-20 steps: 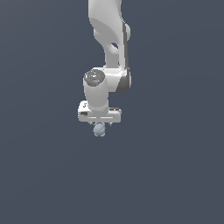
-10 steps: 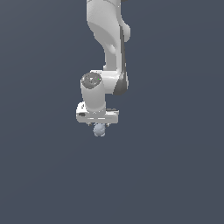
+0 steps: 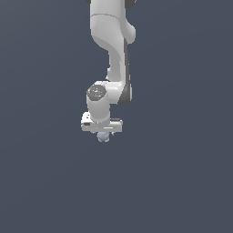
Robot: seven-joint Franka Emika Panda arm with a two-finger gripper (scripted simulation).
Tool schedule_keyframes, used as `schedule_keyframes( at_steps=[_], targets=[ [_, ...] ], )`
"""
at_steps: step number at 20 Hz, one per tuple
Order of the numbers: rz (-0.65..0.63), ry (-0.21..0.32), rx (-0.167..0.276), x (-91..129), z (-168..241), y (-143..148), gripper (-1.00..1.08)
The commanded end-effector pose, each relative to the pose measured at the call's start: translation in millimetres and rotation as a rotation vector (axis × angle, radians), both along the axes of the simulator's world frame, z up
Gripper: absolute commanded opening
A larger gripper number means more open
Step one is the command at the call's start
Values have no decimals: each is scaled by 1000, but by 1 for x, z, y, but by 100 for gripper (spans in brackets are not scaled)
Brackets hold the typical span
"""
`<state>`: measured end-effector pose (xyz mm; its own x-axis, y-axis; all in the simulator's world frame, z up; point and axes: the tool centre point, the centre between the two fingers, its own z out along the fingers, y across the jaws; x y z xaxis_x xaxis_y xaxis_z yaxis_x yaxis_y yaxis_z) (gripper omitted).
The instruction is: Pick up the object and move it to a goal position.
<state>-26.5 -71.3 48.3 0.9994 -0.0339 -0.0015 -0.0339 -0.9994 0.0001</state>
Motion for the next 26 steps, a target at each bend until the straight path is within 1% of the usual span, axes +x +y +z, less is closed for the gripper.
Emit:
schedule_keyframes(
  at_steps=[1, 4, 5, 15, 18, 22, 26],
  targets=[
    [0, -1, 0, 1, -7, 0, 100],
    [0, -1, 0, 1, -9, 0, 100],
    [0, -1, 0, 1, -9, 0, -100],
    [0, -1, 0, 1, -8, 0, -100],
    [-7, -11, -2, 5, -4, -1, -100],
    [-34, -50, -12, 22, 16, -5, -100],
    [-80, -119, -30, 49, 52, -13, -100]
  ],
)
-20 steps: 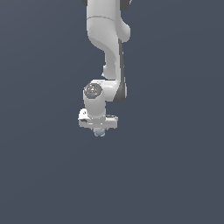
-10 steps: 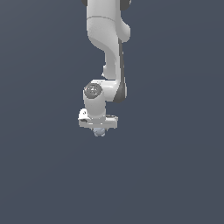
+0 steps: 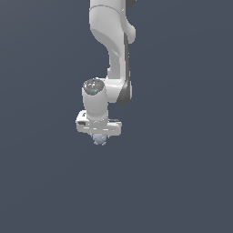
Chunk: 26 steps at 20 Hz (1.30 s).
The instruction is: Pick up the object and move it to a goal position.
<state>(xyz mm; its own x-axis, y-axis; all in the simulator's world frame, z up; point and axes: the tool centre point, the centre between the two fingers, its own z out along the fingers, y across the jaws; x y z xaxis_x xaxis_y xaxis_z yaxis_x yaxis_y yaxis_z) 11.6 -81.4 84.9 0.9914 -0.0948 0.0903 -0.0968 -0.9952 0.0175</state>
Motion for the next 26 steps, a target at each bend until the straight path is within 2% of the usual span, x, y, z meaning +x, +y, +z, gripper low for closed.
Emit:
schedule_keyframes(
  at_steps=[1, 8, 13, 20, 26],
  targets=[
    [-33, -49, -12, 18, 26, -6, -100],
    [-159, -233, -61, 73, 132, -29, -100],
    [-259, -378, -101, 100, 222, -49, -100],
    [-375, -545, -151, 112, 330, -70, -100],
    [-436, -632, -180, 109, 388, -79, -100]
  ],
)
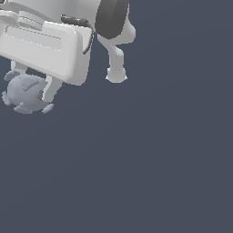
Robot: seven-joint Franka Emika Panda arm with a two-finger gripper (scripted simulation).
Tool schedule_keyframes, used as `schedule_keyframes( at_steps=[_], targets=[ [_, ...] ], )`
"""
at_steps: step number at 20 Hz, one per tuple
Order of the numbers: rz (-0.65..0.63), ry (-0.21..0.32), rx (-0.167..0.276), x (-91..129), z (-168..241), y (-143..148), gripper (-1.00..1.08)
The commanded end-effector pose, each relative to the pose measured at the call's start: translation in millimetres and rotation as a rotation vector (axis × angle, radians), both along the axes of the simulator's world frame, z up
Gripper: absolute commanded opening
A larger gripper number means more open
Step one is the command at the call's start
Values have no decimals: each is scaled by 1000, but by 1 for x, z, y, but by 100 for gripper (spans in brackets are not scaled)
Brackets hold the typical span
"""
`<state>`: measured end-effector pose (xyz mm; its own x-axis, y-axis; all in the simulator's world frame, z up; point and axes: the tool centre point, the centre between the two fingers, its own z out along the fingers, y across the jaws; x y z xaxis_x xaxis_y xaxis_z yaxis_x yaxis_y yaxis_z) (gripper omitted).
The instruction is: Pick up the object and move it to a goal position.
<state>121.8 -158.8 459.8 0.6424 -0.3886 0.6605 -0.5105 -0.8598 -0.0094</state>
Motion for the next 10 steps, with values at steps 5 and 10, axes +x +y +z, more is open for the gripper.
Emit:
schedule_keyframes(
  at_steps=[5, 10],
  targets=[
    [-43, -58, -20, -4, 38, -5, -100],
    [-50, -68, -25, -5, 46, -6, -100]
  ],
)
